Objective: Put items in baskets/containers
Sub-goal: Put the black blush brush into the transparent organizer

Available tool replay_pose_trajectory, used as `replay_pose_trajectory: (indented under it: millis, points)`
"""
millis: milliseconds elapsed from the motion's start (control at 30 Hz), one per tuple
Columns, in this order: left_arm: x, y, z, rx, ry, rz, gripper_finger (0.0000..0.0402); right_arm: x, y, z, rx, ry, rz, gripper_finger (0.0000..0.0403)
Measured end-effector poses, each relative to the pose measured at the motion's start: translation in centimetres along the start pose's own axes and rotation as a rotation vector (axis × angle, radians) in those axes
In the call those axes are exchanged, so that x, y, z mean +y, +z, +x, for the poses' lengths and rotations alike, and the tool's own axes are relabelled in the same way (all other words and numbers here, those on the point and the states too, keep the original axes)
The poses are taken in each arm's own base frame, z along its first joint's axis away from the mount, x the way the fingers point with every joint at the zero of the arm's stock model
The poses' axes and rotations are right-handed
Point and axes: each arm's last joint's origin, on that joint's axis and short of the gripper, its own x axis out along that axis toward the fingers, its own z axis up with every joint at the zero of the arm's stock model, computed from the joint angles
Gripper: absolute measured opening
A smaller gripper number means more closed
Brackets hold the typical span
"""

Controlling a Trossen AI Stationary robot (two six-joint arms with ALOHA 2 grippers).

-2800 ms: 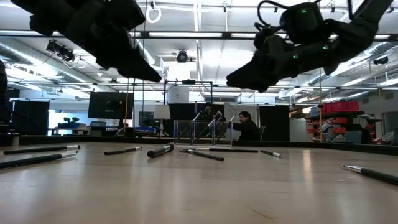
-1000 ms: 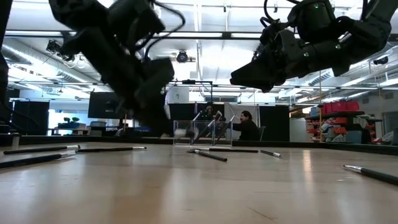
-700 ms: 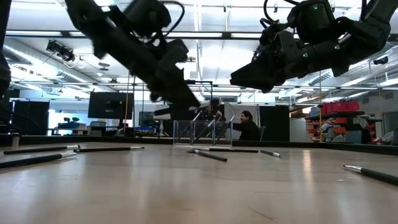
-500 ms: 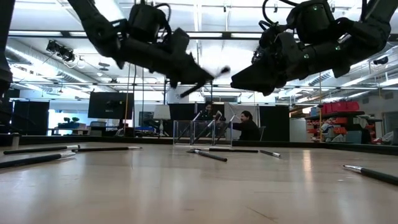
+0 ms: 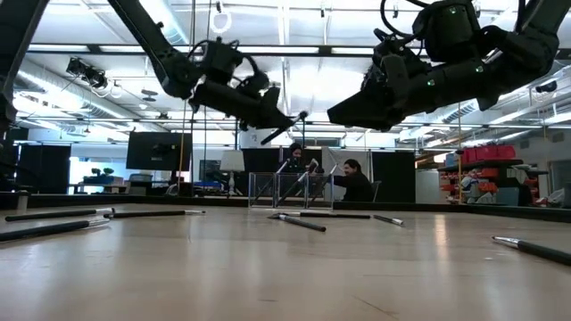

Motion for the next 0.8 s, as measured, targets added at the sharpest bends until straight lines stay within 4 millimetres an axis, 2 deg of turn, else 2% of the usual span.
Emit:
replay_pose_trajectory:
  millis: [167, 367, 567, 800]
  points:
    - [1.9, -0.9, 0.2, -0.041, -0.087, -0.028, 0.0048, 0.0, 0.0, 0.0, 0.003, 0.001, 0.025, 0.0155]
    - [1.5, -3.4, 0.8, -0.09, -0.183, -0.014, 0.0048, 0.0, 0.0, 0.0, 0.002, 0.001, 0.029, 0.0155]
    - [-0.7, -3.5, 1.2, -0.11, -0.288, 0.007, 0.0048, -0.7, -0.1, 0.1, 0.005, -0.052, 0.074, 0.0155]
    - [-4.9, -3.2, 1.4, -0.144, -0.405, 0.082, 0.0048, -4.9, 0.4, 0.1, -0.055, -0.208, 0.174, 0.0166]
